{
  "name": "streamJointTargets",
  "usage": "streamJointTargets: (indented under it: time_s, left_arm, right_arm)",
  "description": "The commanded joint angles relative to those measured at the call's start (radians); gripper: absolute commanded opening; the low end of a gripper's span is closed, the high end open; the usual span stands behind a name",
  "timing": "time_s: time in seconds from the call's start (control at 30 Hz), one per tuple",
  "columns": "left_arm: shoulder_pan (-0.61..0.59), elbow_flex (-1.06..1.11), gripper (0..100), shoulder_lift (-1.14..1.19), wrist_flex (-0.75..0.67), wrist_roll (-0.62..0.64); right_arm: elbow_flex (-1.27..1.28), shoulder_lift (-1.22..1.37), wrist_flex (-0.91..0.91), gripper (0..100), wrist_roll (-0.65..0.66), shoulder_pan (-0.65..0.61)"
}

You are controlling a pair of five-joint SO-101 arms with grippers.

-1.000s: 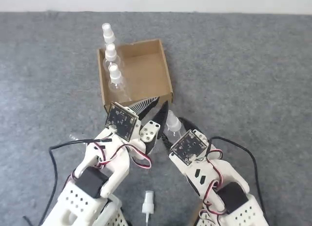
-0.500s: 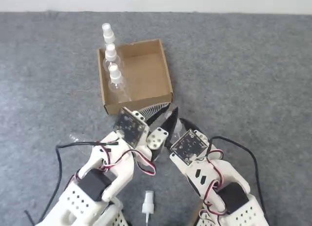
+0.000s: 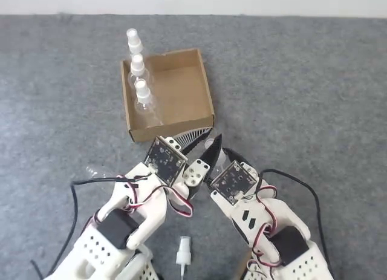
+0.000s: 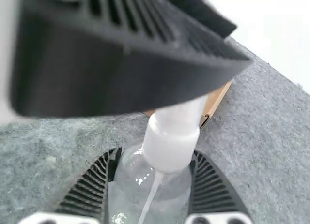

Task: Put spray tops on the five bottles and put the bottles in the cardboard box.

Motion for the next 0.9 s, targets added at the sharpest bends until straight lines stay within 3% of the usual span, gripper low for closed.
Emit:
streamJointTargets:
  time_s: [0.0, 0.13, 0.33, 0.87]
  left_arm:
    - [-0.044, -0.13, 7, -0.005, 0.037, -0.006]
    - [-0.121, -0.245, 7, -0.005, 0.123, -0.006]
    - [-0.238, -0.337, 7, -0.005, 0.137, -0.006]
    - [-0.792, -0.266, 7, -0.005, 0.313, -0.006]
  right_arm:
    - [-0.084, -0.021, 0.005, 3.8, 0.009, 0.008]
    - [-0.081, -0.021, 0.007, 3.8, 0.009, 0.008]
    - [-0.049, -0.021, 0.005, 3.8, 0.044, 0.004]
    - [-0.037, -0.021, 0.007, 3.8, 0.071, 0.002]
